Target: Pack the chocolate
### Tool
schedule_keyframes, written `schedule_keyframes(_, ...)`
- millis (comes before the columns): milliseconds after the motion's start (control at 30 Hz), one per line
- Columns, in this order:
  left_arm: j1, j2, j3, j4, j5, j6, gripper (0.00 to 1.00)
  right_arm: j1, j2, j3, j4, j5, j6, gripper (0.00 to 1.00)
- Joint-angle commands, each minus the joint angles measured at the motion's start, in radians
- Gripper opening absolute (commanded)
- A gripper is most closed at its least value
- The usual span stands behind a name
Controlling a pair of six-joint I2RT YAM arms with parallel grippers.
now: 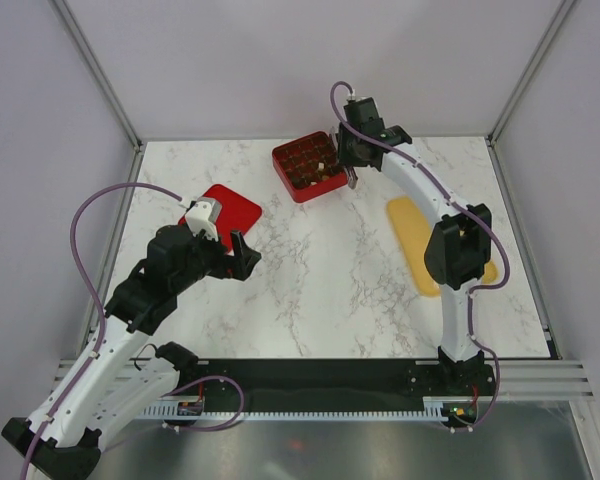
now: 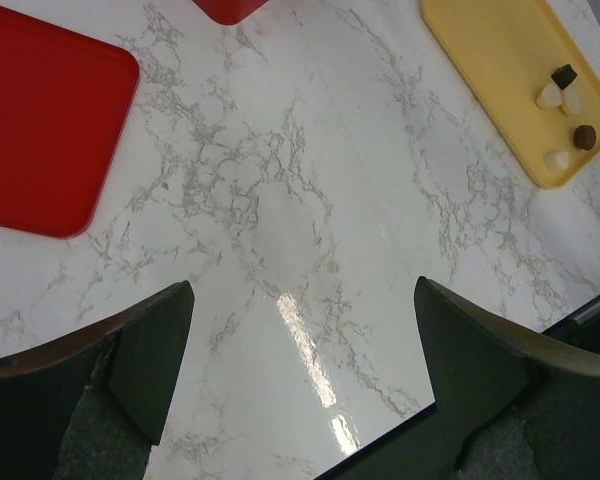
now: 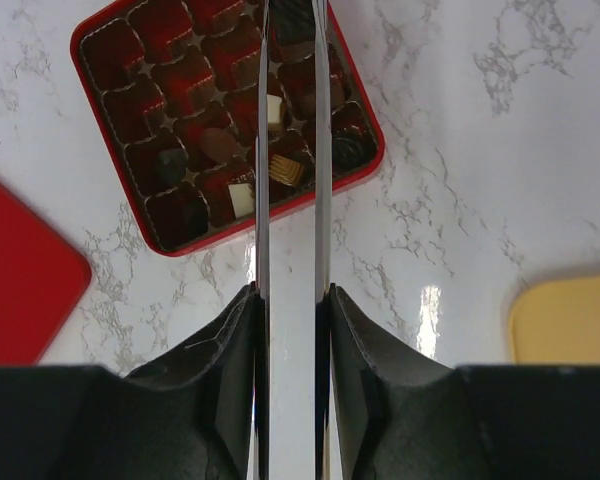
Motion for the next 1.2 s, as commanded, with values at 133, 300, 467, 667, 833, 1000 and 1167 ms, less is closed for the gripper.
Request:
schedule_keyframes(133,0.003,-0.002,0.010,0.009,-0.028,0.038,1.00,0.010,0.082,0.071,0.143,-0.014,-0.050,0.39)
schedule_keyframes(300,0.003,0.001,0.011,0.007,-0.025,0.038,1.00,0.019,0.125,0.066,0.155,-0.008,-0.072,0.41)
schedule_keyframes(467,0.003,0.003,0.013,0.009,-0.024,0.039,1.00,0.020,0.160,0.072,0.164,0.015,-0.078,0.43)
schedule_keyframes(667,0.003,0.006,0.011,0.007,-0.027,0.038,1.00,0.020,0.183,0.082,0.164,0.029,-0.089,0.48)
schedule_keyframes(833,0.003,0.007,0.013,0.009,-0.025,0.038,1.00,0.020,0.174,0.097,0.163,0.043,-0.105,0.50)
schedule_keyframes(1000,0.003,0.006,0.011,0.007,-0.024,0.038,1.00,0.020,0.131,0.117,0.158,0.046,-0.122,0.50)
schedule_keyframes(1167,0.002,0.003,0.013,0.009,-0.021,0.038,1.00,0.020,-0.007,0.041,0.143,0.075,-0.128,0.49)
